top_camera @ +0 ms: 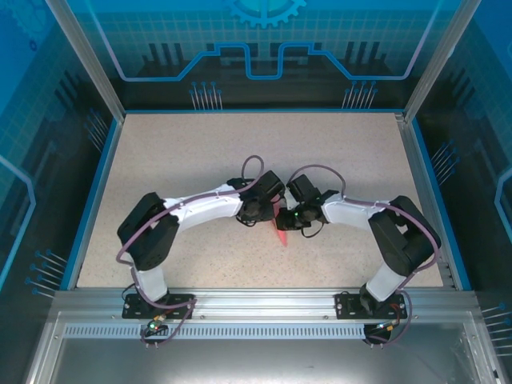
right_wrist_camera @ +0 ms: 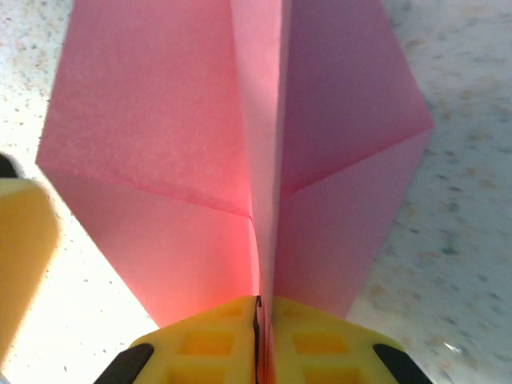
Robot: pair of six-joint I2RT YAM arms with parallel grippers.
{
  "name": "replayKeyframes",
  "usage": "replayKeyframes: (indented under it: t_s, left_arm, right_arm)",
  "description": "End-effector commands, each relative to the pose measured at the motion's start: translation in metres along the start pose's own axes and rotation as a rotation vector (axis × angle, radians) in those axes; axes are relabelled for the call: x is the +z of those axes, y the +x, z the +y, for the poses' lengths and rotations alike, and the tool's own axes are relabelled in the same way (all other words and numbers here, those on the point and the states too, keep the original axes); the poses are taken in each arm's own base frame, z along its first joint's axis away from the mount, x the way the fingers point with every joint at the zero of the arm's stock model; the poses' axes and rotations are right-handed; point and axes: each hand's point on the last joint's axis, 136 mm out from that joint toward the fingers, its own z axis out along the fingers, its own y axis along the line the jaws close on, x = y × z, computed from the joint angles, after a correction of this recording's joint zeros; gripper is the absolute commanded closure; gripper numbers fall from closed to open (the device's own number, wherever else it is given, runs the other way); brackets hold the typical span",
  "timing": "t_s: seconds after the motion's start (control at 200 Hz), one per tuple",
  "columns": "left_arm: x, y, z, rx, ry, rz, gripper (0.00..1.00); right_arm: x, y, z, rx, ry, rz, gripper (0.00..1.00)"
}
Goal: Fold a paper plane with a square sheet of paper (pick it up from the middle)
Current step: Move the paper plane to the center of the table.
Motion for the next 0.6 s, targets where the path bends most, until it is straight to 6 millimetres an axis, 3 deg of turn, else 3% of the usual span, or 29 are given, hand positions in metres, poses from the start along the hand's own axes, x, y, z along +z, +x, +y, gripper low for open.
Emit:
replayKeyframes:
  t_s: [0.0, 0.09, 0.21, 0.4, 0.595]
  left_arm:
    - [-0.030, -0.015, -0.005, -0.047, 0.082, -0.087, 0.58]
    - [-0.044, -0.021, 0.003, -0.073, 0.084, -0.140, 0.56]
    - [-0.053, -0.027, 0.022, -0.133, 0.069, -0.191, 0.52]
    - [-0.052, -0.024, 0.046, -0.193, 0.050, -0.196, 0.52]
    - [-0.049, -0.020, 0.054, -0.205, 0.037, -0.185, 0.52]
  right_arm:
    - [-0.028, -0.017, 0.001, -0.056, 0.129, -0.054, 0.89]
    - [-0.040, -0.024, -0.012, -0.040, 0.255, -0.049, 0.88]
    - [-0.040, -0.034, -0.018, -0.012, 0.328, -0.026, 0.89]
    - [-0.024, -0.045, -0.026, 0.036, 0.419, 0.031, 0.87]
    - [-0.007, -0.052, -0.032, 0.061, 0.472, 0.066, 0.87]
